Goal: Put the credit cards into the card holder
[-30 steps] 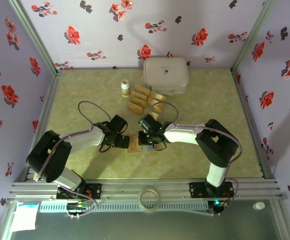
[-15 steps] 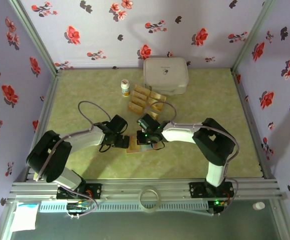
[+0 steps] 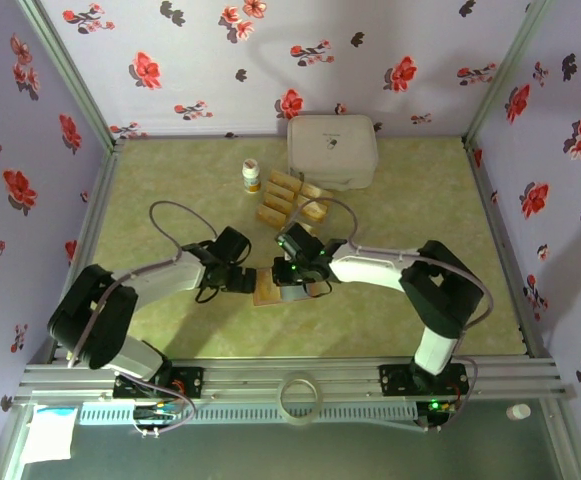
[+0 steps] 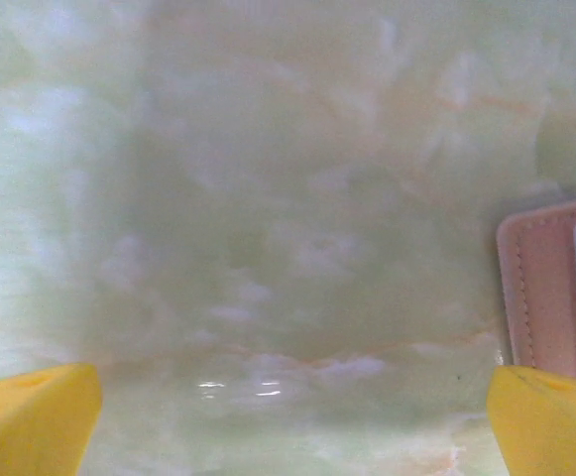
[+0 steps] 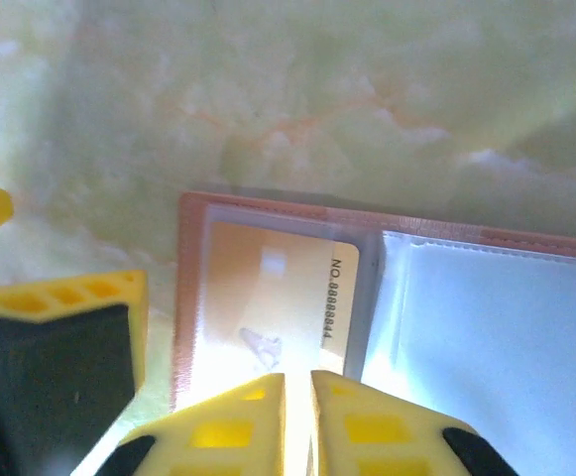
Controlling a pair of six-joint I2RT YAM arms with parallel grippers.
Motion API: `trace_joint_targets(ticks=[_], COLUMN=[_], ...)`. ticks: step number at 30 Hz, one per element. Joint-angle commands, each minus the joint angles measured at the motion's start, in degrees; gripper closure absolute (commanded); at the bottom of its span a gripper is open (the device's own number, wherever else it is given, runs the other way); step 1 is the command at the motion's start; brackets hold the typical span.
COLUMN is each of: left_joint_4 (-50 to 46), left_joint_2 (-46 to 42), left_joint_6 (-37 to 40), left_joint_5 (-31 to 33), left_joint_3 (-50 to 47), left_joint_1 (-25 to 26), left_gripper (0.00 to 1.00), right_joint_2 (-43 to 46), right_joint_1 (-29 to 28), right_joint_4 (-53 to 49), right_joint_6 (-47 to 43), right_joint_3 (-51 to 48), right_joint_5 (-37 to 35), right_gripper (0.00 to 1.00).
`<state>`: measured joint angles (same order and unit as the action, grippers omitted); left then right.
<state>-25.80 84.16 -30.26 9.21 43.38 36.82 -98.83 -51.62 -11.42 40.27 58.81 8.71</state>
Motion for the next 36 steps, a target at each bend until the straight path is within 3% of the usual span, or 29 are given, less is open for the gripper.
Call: trace_joint_targets(ticks=[1,10,17,25,36], left_joint_4=[-2.95,-4.88,-3.91,-3.44,0.88], left_joint_2=[-4.02,-6.82,-6.37,-6.73,-6.06], left_joint_6=[1.24,2.66,2.34,-2.18,-9.15], left_joint_5=[0.72,-1.44,-7.91,-9.66,-4.99], left_joint_3=[1.07,2.81,4.37,4.33,1.45], left_joint_1=[-2.27,-8.04,-7.82,-3.30,4.71], left_gripper=[0.00,0.00,0.00,0.00,0.00], right_joint_2=[3.32,3.59,6.02,8.61,5.62], right_joint_1=[1.26,4.17,4.57,7.96,9.43], right_joint_4=[-3.17,-2.63,-3.11,-0.01,0.74], right_joint_6=[-1.92,-1.86,-0.65,1.20,-0.57], right_joint_3=[0.40,-3.25,-4.83,-7.03,-5.71], right_joint_5=[-2.40,-3.35,-4.91,-0.35,5.69], right_gripper=[0.83,0.71,0.59,0.55,0.58])
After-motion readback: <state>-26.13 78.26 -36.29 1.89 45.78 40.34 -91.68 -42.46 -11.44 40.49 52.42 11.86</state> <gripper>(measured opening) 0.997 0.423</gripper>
